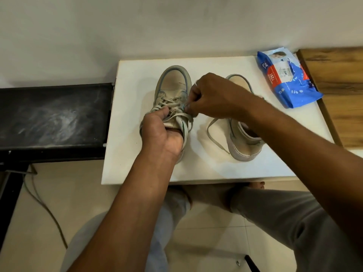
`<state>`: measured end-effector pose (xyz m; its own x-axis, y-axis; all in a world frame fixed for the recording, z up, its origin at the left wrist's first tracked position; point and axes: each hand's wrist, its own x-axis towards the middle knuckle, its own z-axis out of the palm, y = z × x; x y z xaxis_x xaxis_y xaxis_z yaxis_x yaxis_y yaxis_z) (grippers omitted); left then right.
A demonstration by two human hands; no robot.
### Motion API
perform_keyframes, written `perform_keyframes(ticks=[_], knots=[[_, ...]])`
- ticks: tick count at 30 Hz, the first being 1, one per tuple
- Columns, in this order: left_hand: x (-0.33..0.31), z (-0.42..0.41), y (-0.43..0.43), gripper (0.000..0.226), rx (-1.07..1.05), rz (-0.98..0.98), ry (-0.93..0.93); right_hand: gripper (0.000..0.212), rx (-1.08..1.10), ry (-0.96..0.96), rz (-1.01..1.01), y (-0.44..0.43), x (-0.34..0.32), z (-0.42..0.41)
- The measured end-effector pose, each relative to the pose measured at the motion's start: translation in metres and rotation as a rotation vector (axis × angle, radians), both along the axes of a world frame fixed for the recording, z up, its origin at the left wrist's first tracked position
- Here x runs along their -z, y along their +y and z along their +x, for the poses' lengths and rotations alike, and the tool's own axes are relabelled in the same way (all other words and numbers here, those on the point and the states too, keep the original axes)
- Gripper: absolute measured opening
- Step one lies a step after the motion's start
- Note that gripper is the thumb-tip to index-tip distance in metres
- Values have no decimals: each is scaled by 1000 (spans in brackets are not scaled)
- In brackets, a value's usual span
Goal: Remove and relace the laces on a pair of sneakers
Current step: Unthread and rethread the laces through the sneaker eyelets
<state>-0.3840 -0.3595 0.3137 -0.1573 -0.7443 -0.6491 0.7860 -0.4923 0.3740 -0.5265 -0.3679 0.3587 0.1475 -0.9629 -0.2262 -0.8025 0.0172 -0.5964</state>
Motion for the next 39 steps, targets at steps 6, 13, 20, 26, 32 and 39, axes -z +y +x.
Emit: perform_keyframes(ticks=[6,13,20,26,32,39], knots=[[-3,-1,1,41,-9,31,15,11,257,-109,-264,-7,16,1],[-11,2,2,26,120,1,-21,18,211,16,-109,-3,30,3],[-17,-10,14,46,688,-168,-808,14,234,48,-43,2,36,7],[-17,4,24,44,1010,-417,-1263,12,190,9,2,3,34,3],[-13,31,8,72,1233,-547,-1302,13,131,14,-56,6,28,4],[-21,62,-5,54,916,-496,-592,12,-22,-222,-84,22,15,15]])
